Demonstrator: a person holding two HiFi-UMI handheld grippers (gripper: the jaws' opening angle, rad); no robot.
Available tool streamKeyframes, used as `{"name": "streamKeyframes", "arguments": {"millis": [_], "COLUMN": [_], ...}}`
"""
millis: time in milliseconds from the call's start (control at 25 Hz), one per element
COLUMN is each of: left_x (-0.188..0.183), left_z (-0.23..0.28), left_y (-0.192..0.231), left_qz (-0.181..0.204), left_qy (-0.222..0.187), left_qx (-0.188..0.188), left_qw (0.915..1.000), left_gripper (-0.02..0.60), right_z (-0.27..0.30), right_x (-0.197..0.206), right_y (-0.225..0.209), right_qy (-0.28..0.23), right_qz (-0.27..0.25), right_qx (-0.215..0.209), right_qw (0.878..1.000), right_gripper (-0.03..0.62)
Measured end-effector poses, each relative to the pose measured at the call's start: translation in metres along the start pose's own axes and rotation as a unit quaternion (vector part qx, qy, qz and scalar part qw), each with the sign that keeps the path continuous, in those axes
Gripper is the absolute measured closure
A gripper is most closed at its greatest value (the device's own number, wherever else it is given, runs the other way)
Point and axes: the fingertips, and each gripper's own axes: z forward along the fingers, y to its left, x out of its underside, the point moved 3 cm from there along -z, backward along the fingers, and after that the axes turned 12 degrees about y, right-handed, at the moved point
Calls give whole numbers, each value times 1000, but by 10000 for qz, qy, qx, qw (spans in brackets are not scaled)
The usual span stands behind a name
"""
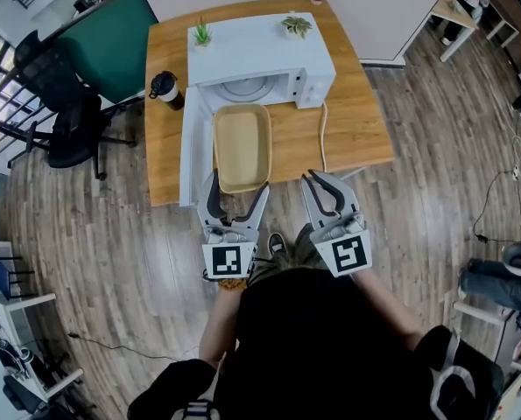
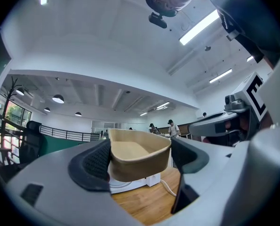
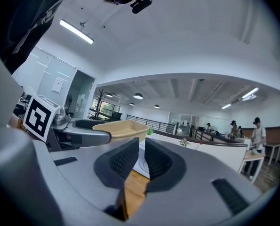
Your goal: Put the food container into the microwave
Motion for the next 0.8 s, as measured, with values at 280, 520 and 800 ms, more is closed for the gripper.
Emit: {"name": "streamKeyframes", "arguments": {"millis": [280, 520, 800], "left_x": [-3, 2, 10], "left_z": [7, 4, 16], "left_y": [6, 19, 19], "left_qz": [-116, -31, -123], "left_qy": [-120, -53, 0], "left_qx": [37, -55, -56], "left_qw": [9999, 10000, 9999], "left_gripper": [143, 143, 143], "right_z": [12, 26, 32], "right_x": [1, -8, -9], "right_y": [-1, 9, 3], "right_qy": [41, -121, -152], "right_qz": [60, -24, 161], "right_qx": [15, -140, -155], "right_qw": [10000, 9998, 9996], "right_gripper": [563, 563, 565]}}
